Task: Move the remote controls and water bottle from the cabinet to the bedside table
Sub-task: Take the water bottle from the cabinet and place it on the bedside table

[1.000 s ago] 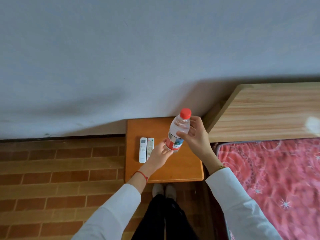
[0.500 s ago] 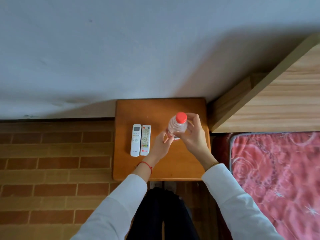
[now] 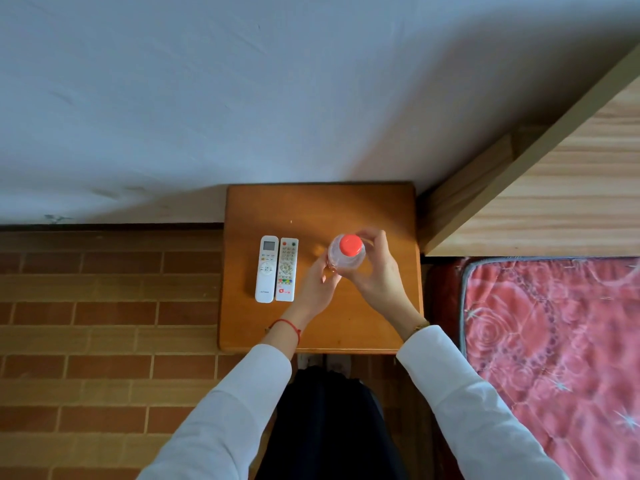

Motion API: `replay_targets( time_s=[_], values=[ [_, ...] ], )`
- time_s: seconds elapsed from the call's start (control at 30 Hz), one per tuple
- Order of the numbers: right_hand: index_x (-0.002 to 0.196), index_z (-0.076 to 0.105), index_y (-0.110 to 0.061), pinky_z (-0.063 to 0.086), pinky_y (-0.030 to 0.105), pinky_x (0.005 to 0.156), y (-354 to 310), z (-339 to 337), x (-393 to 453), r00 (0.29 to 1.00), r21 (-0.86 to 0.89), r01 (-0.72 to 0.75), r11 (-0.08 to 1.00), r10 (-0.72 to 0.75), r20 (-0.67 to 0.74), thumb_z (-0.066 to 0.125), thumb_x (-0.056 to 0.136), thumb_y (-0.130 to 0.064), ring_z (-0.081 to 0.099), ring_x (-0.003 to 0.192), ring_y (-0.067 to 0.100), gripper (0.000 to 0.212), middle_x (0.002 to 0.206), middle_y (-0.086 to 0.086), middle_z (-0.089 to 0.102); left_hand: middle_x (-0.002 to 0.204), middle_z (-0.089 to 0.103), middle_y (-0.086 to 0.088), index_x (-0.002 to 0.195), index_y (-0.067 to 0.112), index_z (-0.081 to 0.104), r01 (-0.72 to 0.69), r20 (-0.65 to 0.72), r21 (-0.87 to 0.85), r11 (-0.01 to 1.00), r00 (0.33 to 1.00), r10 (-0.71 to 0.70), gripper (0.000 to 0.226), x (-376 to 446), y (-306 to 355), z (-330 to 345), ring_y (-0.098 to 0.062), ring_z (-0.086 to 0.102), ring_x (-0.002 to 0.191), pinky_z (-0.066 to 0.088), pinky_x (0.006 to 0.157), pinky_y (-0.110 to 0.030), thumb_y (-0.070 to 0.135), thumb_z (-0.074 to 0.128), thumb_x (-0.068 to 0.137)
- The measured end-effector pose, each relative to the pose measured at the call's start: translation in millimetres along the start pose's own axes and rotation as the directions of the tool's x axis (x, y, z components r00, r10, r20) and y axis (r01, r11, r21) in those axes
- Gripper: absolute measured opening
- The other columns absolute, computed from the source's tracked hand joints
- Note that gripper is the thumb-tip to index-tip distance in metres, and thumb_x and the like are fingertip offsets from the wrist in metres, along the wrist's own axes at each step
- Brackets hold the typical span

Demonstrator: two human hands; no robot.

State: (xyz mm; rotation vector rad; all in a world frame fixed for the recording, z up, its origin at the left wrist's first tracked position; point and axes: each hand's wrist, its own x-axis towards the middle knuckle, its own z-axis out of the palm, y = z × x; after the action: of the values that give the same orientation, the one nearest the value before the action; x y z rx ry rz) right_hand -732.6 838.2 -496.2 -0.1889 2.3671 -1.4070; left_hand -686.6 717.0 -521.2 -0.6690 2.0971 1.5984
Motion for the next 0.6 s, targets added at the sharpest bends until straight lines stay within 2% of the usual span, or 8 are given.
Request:
replay_targets(
  time_s=[0.07,0.13,0.2,0.3,0.4,0.5,0.6],
  values=[
    [0.129,0.041,-0.019,0.042,0.007,0.087,-2,-3,-5,0.999,-0.067,-0.023,0.997,0.025,0.032,0.082,0.073,-0.025,0.052,0.11,0.001,0.069,0.126,-0.005,0.055,0.141,0.049,-0.005,0.142,0.014,0.041,0.021,-0.008,0.05,0.999,1.0,-0.021,0.045,-6,5,-4,-0.017,0.045,0.129,0.033,0.096,-0.019,0.012,0.05,0.098],
    [0.135,0.038,-0.02,0.045,0.021,0.098,-3,-8,-10,0.996,-0.162,-0.052,0.985,0.064,0.068,0.08,0.074,-0.029,0.048,0.12,0.008,0.075,0.136,-0.002,0.05,0.145,0.047,-0.004,0.144,0.014,0.039,0.037,-0.038,0.119,0.992,0.999,-0.033,0.048,-13,9,-11,-0.019,0.045,0.131,0.036,0.097,-0.022,0.017,0.05,0.098],
    [0.143,0.031,-0.02,0.037,0.037,0.111,-7,-17,-14,0.985,-0.267,-0.102,0.958,0.135,0.11,0.079,0.075,-0.03,0.036,0.138,0.019,0.083,0.149,0.002,0.039,0.152,0.039,-0.004,0.148,0.015,0.032,0.065,-0.082,0.177,0.982,0.995,-0.052,0.054,-23,13,-20,-0.023,0.037,0.14,0.035,0.108,-0.031,0.022,0.051,0.098],
    [0.149,0.022,-0.019,0.022,0.041,0.119,-27,-34,-23,0.963,-0.379,-0.168,0.91,0.234,0.134,0.073,0.082,-0.029,0.015,0.148,0.023,0.084,0.157,0.005,0.024,0.154,0.036,-0.002,0.148,0.019,0.034,0.061,-0.155,0.282,0.958,0.988,-0.017,0.054,-45,21,-38,-0.022,0.032,0.144,0.031,0.114,-0.036,0.023,0.052,0.097],
    [0.148,0.024,-0.017,0.021,0.041,0.118,-57,-53,-34,0.974,-0.41,-0.162,0.897,0.212,0.078,0.068,0.086,-0.029,0.016,0.147,0.024,0.077,0.157,0.006,0.026,0.151,0.041,-0.003,0.146,0.021,0.038,0.021,-0.206,0.357,0.934,0.977,0.057,0.054,-74,35,-60,-0.022,0.036,0.141,0.038,0.113,-0.04,0.022,0.056,0.095],
    [0.148,0.027,-0.017,0.019,0.041,0.119,-94,-72,-47,0.991,-0.419,-0.095,0.903,0.127,0.049,0.064,0.089,-0.029,0.015,0.148,0.024,0.071,0.156,0.005,0.029,0.145,0.047,-0.003,0.142,0.023,0.042,-0.028,-0.255,0.425,0.905,0.955,0.149,0.053,-108,55,-82,-0.022,0.043,0.135,0.046,0.106,-0.038,0.02,0.06,0.093],
    [0.148,0.029,-0.018,0.017,0.041,0.12,-134,-92,-62,0.999,-0.439,-0.03,0.898,0.042,0.018,0.06,0.092,-0.03,0.014,0.148,0.024,0.066,0.155,0.003,0.03,0.146,0.047,0.0,0.143,0.022,0.043,-0.073,-0.28,0.516,0.853,0.927,0.249,0.053,-144,83,-103,-0.018,0.042,0.136,0.04,0.107,-0.031,0.022,0.061,0.092]
  ],
)
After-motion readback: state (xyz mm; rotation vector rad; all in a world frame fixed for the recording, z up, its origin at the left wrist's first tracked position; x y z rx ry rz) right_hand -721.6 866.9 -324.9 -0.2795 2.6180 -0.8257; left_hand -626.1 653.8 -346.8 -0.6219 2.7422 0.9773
